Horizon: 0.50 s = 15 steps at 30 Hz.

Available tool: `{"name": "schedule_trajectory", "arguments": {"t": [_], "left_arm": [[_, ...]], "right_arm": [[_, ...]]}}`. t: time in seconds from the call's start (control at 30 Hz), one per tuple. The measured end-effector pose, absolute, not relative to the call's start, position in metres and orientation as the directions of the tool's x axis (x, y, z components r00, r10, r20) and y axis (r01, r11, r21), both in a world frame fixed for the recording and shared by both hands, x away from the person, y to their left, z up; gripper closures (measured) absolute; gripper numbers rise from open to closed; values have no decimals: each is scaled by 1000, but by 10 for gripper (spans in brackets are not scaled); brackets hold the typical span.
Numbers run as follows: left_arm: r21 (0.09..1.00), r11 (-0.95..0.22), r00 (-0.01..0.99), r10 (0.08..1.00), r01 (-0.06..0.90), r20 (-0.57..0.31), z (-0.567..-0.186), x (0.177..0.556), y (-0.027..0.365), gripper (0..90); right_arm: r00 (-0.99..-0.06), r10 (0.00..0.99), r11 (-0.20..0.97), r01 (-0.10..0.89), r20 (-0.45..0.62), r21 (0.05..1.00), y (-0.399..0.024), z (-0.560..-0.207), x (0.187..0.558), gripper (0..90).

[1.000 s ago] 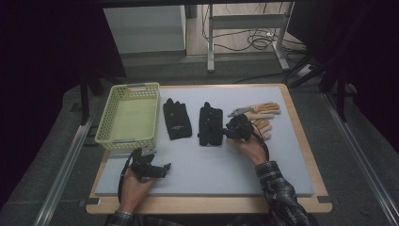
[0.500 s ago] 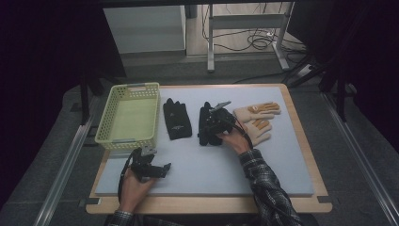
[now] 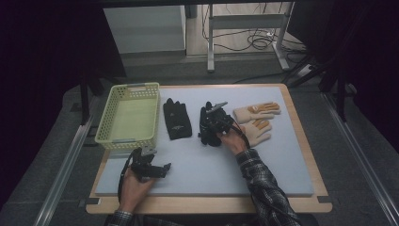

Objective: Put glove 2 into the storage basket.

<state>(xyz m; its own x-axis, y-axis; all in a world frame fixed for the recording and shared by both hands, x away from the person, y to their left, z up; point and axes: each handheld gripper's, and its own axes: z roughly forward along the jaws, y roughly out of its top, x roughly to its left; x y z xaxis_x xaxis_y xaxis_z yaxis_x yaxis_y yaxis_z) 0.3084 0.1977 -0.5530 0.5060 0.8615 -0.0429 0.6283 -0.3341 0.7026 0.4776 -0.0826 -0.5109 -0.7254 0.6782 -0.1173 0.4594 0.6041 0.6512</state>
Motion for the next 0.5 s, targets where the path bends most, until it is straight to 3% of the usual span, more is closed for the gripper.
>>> {"name": "schedule_trajectory", "arguments": {"t": [0.5], "left_arm": [[703,-332,504,863,628,-43,-553,308,197,44]], "right_arm": [[-765,644,525,431,-11,734,-100,-463,395,825]]}}
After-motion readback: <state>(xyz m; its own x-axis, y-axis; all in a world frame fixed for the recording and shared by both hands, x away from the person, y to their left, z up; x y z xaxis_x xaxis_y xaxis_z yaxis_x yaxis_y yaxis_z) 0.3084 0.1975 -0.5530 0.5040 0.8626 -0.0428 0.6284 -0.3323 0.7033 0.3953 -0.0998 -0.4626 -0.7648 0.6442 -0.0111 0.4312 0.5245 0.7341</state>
